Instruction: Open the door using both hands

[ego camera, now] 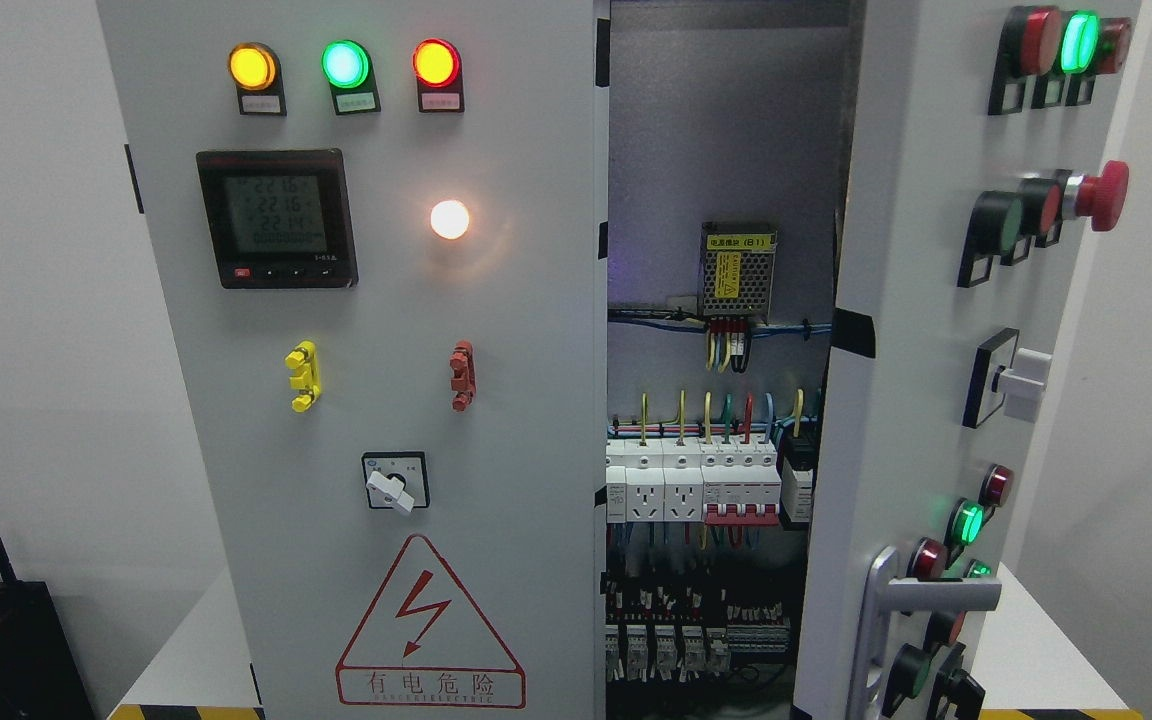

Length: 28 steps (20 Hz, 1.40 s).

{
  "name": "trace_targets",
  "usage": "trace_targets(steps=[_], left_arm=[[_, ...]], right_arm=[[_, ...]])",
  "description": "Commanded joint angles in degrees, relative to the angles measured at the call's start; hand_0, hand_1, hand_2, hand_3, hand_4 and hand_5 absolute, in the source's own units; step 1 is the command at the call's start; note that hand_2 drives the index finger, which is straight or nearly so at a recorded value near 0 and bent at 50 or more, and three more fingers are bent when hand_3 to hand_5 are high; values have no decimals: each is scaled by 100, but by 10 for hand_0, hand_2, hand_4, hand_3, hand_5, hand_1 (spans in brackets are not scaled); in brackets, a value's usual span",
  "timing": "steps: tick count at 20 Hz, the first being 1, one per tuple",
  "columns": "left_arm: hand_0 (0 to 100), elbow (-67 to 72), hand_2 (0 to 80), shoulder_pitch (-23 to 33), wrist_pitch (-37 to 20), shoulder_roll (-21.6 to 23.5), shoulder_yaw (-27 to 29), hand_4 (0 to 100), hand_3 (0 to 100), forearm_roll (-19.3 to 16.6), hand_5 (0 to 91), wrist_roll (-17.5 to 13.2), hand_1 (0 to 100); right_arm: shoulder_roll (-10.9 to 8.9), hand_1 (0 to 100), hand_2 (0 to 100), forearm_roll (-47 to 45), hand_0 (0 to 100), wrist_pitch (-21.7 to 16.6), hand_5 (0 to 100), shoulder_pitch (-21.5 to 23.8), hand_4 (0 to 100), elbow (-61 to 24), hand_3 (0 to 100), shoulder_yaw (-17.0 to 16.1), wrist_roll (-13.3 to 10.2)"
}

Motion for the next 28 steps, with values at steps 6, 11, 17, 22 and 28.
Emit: trace_targets(steps=[6,11,17,22,28], left_arm=[[0,-6140,0,2874,-68,868,88,0,0,684,0,-42,0],[0,-8648,0,3658,-94,1571,315,0,0,1308,0,-78,0],[0,-9899,0,3703,-602,2275,1089,0,0,2363,0,-95,0],[0,-10023,0,3685,-2193,2968,1318,0,0,2961,0,-147,0],[0,-10356,0,3720,-2256,4111,2327,0,0,4444,0,-797,0]], right_arm=[[0,0,0,1,381,2,0,0,0,0,0,0,3],[0,0,0,1,380,2,0,0,0,0,0,0,3],[0,0,0,1,381,2,0,0,0,0,0,0,3],[0,0,0,-8,381,2,0,0,0,0,0,0,12],[0,0,0,1,381,2,0,0,0,0,0,0,3]])
